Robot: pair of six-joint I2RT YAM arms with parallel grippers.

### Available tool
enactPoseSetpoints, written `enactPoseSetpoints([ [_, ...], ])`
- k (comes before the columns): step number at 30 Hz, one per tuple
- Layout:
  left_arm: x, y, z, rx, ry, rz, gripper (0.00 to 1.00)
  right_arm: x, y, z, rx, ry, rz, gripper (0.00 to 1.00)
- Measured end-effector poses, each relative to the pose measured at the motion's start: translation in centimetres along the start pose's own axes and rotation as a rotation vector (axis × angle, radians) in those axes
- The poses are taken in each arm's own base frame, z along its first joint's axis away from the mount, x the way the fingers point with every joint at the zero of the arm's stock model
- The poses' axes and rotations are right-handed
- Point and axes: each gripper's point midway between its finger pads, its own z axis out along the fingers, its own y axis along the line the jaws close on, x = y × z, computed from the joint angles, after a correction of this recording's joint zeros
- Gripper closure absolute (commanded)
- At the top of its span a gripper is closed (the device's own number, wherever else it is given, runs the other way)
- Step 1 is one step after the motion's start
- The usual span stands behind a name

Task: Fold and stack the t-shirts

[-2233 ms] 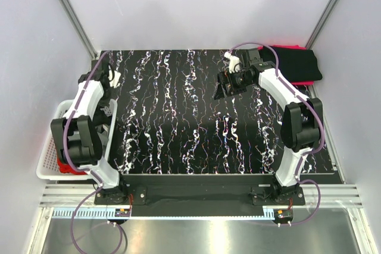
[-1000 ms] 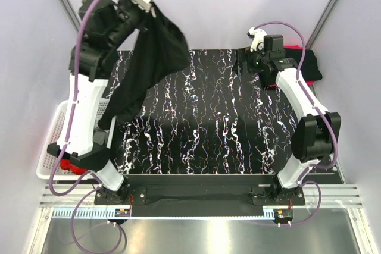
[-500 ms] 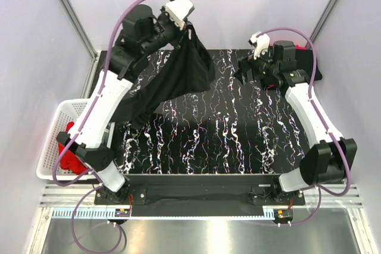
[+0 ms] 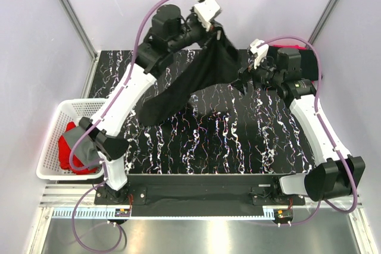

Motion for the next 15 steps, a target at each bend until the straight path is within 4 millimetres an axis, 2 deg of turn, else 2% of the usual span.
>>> enactPoseSetpoints([
  [2,-1.1,-1.4,0.8,0.041,-0.040,-0.003,0.98,0.5,0.1,-0.3,0.011,0.006,-0.013,0.03],
  [3,-1.7,-2.1,1.1,0.060,-0.060,-0.007,0.92,0.7,0.1,-0.5,0.016,0.009,-0.020,0.03],
  [4,-2.1,-2.6,1.3,0.073,-0.077,-0.010,0.72,0.8,0.2,-0.7,0.019,0.011,-0.026,0.03],
  [7,-2.5,-2.5,1.5,0.061,-0.099,-0.024,0.67,1.1,0.3,-1.0,0.025,0.012,-0.046,0.02],
  [8,-2.2,-2.3,1.6,0.046,-0.103,-0.023,0.55,1.1,0.3,-1.1,0.030,0.012,-0.055,0.03],
  [10,-0.5,-1.7,1.5,0.009,-0.069,-0.011,0.46,1.3,0.2,-1.3,0.041,0.015,-0.066,0.03],
  [11,0.6,-1.5,1.5,-0.007,-0.046,-0.006,0.33,1.4,0.2,-1.3,0.044,0.018,-0.071,0.02],
  [13,3.7,-0.8,1.6,-0.057,0.021,0.011,0.27,1.7,0.1,-1.3,0.046,0.024,-0.076,0.03],
  [15,6.7,-0.1,1.7,-0.099,0.097,0.019,0.25,2.0,0.1,-1.3,0.046,0.029,-0.080,0.03],
])
